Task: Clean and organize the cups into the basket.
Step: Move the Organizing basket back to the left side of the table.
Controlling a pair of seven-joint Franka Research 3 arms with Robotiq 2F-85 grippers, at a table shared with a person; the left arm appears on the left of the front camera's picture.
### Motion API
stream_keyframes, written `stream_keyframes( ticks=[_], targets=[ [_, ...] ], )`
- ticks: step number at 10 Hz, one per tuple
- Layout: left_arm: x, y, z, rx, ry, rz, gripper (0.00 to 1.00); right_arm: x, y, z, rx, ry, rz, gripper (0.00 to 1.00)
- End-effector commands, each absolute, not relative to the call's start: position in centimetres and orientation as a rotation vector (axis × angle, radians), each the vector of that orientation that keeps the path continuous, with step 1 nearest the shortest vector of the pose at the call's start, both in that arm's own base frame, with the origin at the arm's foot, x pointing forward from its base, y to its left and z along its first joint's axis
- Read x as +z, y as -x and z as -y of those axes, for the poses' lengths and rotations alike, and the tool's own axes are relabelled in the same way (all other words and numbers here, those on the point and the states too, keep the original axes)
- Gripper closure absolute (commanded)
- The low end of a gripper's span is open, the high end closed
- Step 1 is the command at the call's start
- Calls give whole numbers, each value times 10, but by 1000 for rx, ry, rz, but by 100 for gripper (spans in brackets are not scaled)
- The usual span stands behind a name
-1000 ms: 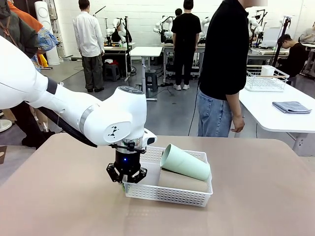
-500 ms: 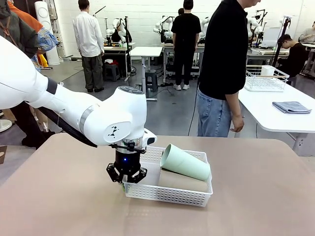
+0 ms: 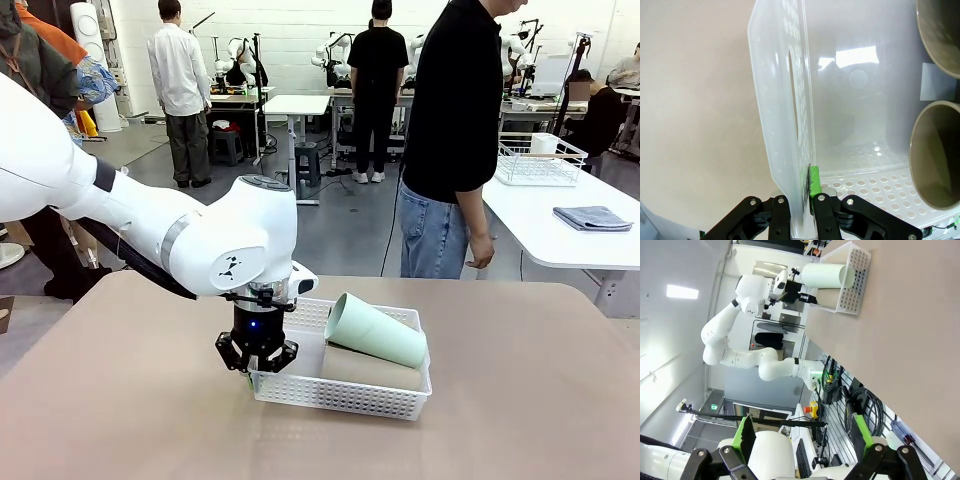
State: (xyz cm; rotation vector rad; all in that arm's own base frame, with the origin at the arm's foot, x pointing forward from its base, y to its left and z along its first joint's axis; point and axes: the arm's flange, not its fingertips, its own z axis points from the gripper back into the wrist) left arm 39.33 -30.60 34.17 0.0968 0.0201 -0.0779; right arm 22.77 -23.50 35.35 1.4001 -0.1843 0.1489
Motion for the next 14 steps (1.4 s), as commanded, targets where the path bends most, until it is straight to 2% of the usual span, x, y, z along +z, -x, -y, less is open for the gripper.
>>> stream_keyframes(
  ticks=[1, 4, 8, 14],
  targets=[
    [344, -393, 255, -87, -145, -51, 94, 353, -230, 234, 149, -1389, 180, 0],
    [358, -392, 158, -56, -179, 34, 94, 353, -230, 234, 149, -1389, 180, 0],
    [371, -412, 51, 19, -66, 22, 94, 353, -230, 234, 149, -1389, 180, 0],
    [369, -408, 59, 9, -112, 0, 94, 353, -230, 234, 149, -1389, 180, 0]
  ],
)
